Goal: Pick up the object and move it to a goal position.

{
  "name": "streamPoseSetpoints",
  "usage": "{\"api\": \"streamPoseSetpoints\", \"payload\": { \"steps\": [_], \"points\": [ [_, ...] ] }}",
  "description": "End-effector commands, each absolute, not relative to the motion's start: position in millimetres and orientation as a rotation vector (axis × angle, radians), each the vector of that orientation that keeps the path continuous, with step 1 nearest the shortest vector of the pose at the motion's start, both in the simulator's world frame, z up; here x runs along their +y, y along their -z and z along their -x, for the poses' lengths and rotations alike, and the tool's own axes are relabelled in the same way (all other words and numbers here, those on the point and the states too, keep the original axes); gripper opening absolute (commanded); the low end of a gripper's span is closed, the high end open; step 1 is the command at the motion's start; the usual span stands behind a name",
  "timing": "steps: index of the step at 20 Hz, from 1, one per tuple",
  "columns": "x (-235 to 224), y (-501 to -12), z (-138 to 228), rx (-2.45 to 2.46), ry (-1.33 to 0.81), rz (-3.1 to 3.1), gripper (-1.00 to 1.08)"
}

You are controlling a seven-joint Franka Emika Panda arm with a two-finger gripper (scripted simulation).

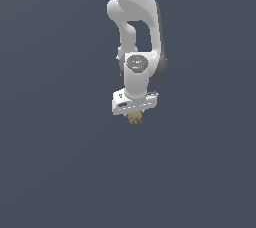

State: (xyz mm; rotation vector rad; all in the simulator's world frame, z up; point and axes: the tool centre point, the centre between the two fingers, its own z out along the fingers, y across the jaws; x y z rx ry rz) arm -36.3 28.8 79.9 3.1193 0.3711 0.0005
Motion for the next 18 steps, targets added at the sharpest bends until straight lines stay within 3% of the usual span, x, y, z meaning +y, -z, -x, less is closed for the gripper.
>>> {"api": "streamPoseSetpoints", "payload": {
  "steps": [1,18],
  "points": [
    [38,-90,24,0.371,-0.001,-3.119,-1.00],
    [89,-144,-49,0.372,0.000,-3.119,-1.00]
  ]
}}
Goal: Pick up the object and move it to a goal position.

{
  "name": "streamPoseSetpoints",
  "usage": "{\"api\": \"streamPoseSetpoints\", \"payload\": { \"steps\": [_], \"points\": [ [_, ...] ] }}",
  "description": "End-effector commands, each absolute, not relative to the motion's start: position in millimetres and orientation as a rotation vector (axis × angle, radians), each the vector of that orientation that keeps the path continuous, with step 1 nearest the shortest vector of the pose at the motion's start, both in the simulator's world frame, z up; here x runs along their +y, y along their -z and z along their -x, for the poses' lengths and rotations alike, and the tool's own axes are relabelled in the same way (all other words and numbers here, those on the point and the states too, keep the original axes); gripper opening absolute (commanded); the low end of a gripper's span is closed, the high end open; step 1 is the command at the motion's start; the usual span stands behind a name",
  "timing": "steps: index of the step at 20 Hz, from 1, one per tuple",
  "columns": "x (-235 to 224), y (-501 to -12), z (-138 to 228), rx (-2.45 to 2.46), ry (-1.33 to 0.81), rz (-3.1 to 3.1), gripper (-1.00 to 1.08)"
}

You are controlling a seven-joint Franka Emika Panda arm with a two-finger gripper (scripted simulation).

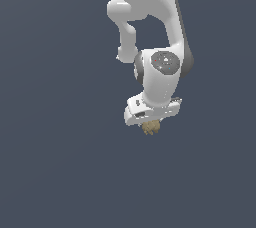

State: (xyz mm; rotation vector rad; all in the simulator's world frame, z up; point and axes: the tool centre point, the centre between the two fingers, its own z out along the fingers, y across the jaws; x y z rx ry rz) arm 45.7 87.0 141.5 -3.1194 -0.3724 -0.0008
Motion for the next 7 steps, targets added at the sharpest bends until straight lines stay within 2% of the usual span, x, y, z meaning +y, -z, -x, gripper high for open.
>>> {"api": "streamPoseSetpoints", "payload": {
  "steps": [1,7],
  "points": [
    [90.2,-145.2,-51.1,-0.372,0.000,3.120,-1.00],
    [93.1,-148.3,-55.7,-0.372,0.000,3.120,-1.00]
  ]
}}
